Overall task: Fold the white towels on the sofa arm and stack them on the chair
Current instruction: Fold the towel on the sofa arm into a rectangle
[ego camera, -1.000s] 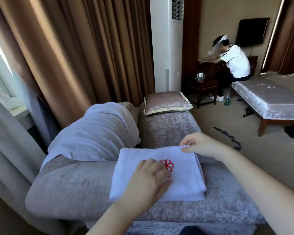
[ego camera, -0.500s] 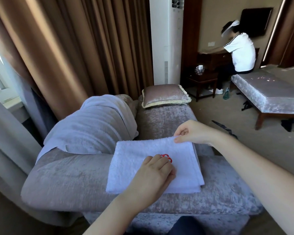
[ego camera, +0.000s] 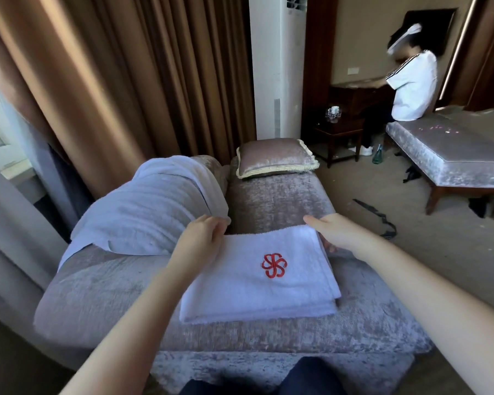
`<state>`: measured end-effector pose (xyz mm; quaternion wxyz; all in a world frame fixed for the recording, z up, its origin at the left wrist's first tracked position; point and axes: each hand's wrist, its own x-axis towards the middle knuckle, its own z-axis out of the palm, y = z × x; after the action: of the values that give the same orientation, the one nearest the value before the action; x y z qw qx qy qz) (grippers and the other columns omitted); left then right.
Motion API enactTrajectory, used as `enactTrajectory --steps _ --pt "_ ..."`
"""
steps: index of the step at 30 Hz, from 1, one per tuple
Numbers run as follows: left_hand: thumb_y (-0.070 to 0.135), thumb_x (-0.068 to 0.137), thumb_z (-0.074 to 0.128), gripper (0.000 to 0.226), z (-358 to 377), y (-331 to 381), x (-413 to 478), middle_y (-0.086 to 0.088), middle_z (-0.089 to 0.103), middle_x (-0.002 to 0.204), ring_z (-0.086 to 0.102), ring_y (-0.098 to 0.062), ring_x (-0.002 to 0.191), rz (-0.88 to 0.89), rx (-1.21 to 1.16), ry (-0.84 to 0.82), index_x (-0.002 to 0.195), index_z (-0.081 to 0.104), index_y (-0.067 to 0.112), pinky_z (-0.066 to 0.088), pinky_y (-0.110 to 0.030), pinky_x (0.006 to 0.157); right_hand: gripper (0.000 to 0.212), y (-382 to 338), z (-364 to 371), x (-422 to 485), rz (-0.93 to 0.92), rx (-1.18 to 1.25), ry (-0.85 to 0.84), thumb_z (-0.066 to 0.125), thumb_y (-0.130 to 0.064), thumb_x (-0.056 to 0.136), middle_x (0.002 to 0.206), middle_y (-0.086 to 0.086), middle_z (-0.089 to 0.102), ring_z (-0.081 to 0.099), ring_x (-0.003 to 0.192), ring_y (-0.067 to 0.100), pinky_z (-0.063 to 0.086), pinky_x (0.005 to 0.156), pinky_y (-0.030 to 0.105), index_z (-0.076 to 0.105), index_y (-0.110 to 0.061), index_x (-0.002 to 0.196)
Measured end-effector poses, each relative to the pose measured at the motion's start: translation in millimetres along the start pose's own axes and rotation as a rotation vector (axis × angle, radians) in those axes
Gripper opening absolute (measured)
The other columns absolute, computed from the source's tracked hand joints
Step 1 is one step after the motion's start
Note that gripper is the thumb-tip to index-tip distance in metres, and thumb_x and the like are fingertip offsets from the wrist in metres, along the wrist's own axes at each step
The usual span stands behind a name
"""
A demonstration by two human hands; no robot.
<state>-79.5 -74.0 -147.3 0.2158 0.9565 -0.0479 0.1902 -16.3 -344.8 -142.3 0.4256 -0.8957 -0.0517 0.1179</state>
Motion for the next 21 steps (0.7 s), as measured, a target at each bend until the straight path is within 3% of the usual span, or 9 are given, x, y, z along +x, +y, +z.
enactTrajectory --steps 3,7,9,12,15,17,21 --pt "0.026 0.104 0.039 0.037 -2 -3 15 -0.004 0.071 0.104 0.061 -0.021 0.098 -0.11 0.072 -0.187 0.102 0.072 0.01 0.039 -0.026 0.077 0.047 1 1 1 0.013 0.111 -0.046 0.053 -0.032 0.099 0.055 0.003 0.042 0.043 0.049 0.015 0.039 0.049 0.024 0.038 -0.015 0.058" --pt "0.028 0.103 0.042 0.035 -9 -4 24 -0.008 0.064 0.083 0.057 -0.022 0.083 -0.112 0.121 -0.316 0.084 0.061 0.006 0.036 -0.029 0.066 0.022 -1 -8 -3 0.009 0.229 -0.143 0.06 -0.021 0.096 0.082 0.006 0.069 0.061 0.07 0.012 0.051 0.06 0.022 0.068 -0.002 0.089" --pt "0.025 0.103 0.042 0.028 -12 -4 25 -0.001 0.058 0.083 0.054 -0.02 0.084 -0.138 -0.007 -0.324 0.082 0.056 0.013 0.034 -0.026 0.066 0.013 0 -13 0 -0.051 0.227 -0.106 0.064 -0.018 0.093 0.096 0.005 0.072 0.065 0.087 0.013 0.056 0.074 0.026 0.072 -0.009 0.098" --pt "0.021 0.102 0.044 0.019 -7 -8 25 0.002 0.055 0.095 0.054 -0.018 0.093 -0.145 -0.076 -0.205 0.091 0.057 0.015 0.034 -0.024 0.075 0.006 0 -15 3 -0.157 0.167 0.014 0.068 -0.019 0.09 0.1 0.0 0.071 0.064 0.097 0.012 0.052 0.089 0.031 0.072 -0.018 0.094" --pt "0.015 0.096 0.054 0.008 6 -6 16 0.003 0.055 0.097 0.054 -0.023 0.096 0.033 0.123 0.037 0.092 0.061 0.017 0.036 -0.031 0.075 0.005 1 -8 4 -0.223 0.103 0.049 0.067 -0.019 0.091 0.098 -0.004 0.07 0.062 0.096 0.007 0.05 0.085 0.025 0.071 -0.021 0.091" --pt "0.02 0.088 0.062 0.003 11 15 2 0.003 0.059 0.092 0.055 -0.023 0.088 0.223 0.137 0.127 0.087 0.065 0.02 0.037 -0.032 0.071 0.007 3 -4 5 -0.215 0.07 0.007 0.063 -0.02 0.093 0.103 -0.007 0.067 0.06 0.099 0.007 0.046 0.082 0.022 0.07 -0.022 0.094" --pt "0.031 0.083 0.055 0.015 37 71 -35 0.007 0.061 0.076 0.055 -0.018 0.072 0.563 0.036 -0.09 0.079 0.066 0.021 0.043 -0.03 0.063 0.026 6 -8 12 -0.107 -0.024 -0.158 0.057 -0.023 0.098 0.12 -0.005 0.061 0.053 0.112 0.011 0.041 0.094 0.027 0.067 -0.014 0.12"
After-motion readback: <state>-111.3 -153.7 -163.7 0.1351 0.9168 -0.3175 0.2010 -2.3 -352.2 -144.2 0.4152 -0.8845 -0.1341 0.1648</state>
